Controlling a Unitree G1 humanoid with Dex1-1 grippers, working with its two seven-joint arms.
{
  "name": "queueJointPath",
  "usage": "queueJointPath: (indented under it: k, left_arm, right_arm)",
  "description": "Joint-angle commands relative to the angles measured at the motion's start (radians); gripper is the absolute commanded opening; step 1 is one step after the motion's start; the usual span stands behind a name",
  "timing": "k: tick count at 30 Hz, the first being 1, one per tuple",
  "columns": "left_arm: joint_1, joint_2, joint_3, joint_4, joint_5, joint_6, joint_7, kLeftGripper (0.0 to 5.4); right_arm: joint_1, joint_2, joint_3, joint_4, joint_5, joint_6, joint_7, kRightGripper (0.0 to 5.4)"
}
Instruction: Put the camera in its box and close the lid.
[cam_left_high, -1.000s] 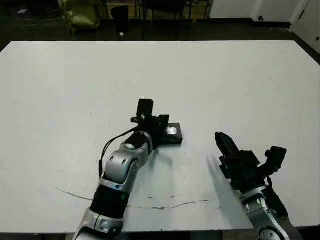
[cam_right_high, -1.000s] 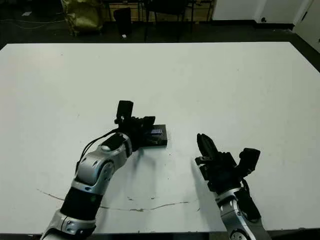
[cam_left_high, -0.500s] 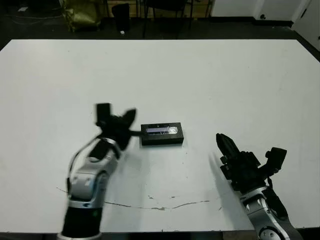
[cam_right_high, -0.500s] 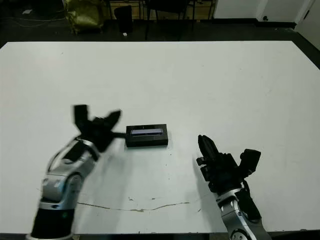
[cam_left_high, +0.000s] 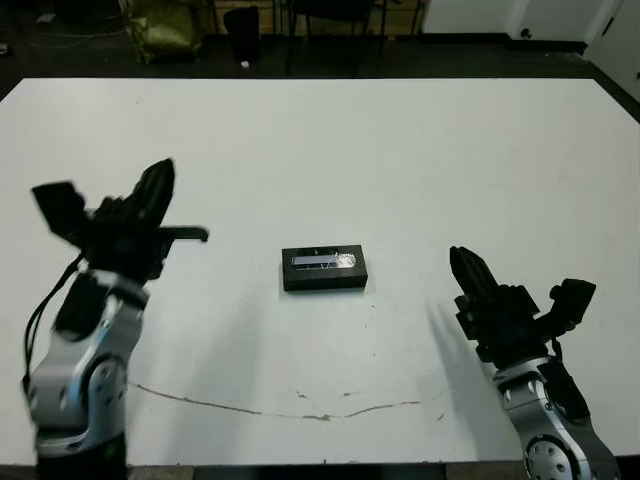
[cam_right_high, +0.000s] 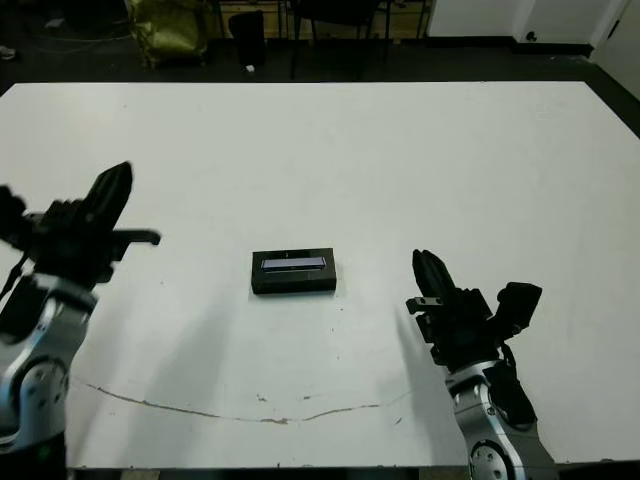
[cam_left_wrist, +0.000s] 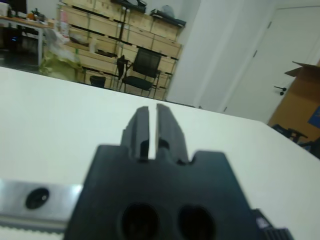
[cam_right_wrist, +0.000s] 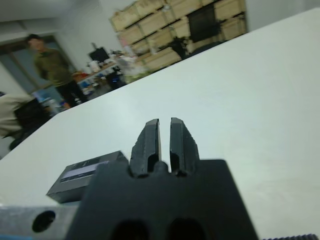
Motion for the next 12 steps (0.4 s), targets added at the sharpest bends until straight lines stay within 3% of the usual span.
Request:
queueJointPath:
  k: [1,5,12]
  left_arm:
    - [0.091,-0.034,-0.004,0.032,0.018,-0.062,0.014,0.01]
    - [0.152,-0.072,-0.040,0.074,0.038,-0.144,0.010,0.01]
    - [0.167,-0.081,-0.104,0.078,0.094,-0.174,0.050,0.01]
  right_arm:
    - [0.007,-0.021,-0.004,-0.012,-0.057,0.024,-0.048,0.00]
    - [-0.004,-0.018,0.003,-0.026,-0.118,0.036,-0.094,0.00]
    - [-0.015,-0.008,0.002,-0.021,-0.116,0.051,-0.109,0.00]
